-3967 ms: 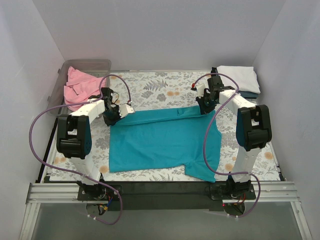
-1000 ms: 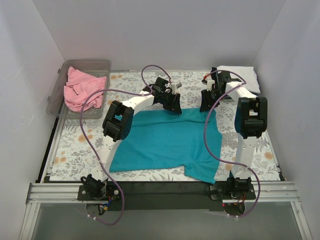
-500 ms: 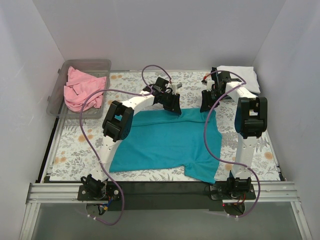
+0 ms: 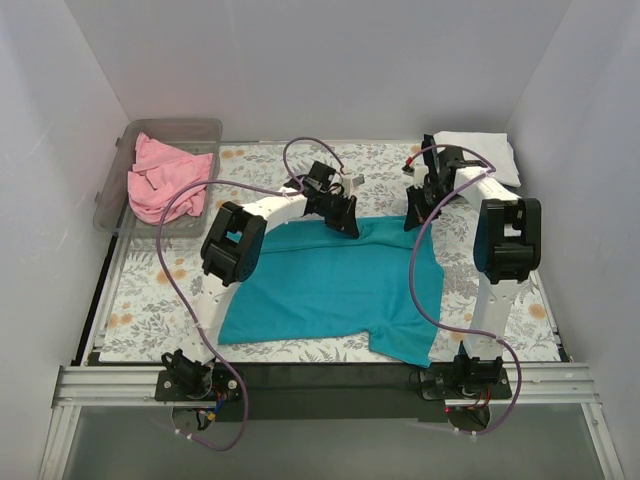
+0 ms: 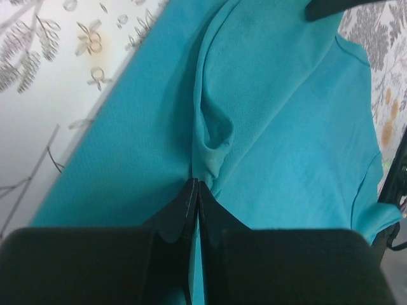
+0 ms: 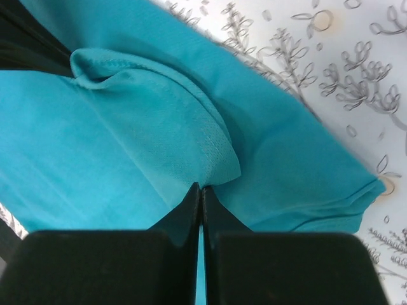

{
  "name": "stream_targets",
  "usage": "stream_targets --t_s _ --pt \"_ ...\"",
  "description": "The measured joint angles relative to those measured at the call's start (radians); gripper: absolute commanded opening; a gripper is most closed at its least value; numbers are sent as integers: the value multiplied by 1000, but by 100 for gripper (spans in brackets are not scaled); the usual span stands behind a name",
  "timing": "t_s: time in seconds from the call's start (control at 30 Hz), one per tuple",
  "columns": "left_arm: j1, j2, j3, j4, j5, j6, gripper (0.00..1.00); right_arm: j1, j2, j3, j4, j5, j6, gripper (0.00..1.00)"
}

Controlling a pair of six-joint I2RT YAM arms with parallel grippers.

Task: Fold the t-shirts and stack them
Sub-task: Fold the tshirt

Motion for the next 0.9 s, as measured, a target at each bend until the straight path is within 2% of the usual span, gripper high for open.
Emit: stream_targets --t_s 0.03,0.17,0.23,0.37,0.4,0.5,0.73,0.9 --pt "0 -14 -25 5 5 9 0 0 -16 -14 -2 -5 -14 2" --pt "-1 -77 -116 14 40 48 0 0 -70 -66 -18 -27 -74 15" --pt "-2 -109 -152 22 62 65 0 0 -83 -89 -22 -39 -106 17" --pt "-2 -152 -206 37 79 84 24 0 -85 -131 -43 -47 -159 21" --pt "-2 -154 -208 40 79 82 32 0 -85 -138 -48 -48 -167 21" --pt "-2 -154 -203 45 72 76 37 0 -84 -140 -59 -53 -179 20" --pt "-5 -94 -27 44 23 70 39 0 -84 -140 -69 -66 -195 11" --pt "-10 -65 21 49 34 70 45 0 -84 -140 -75 -68 -207 5"
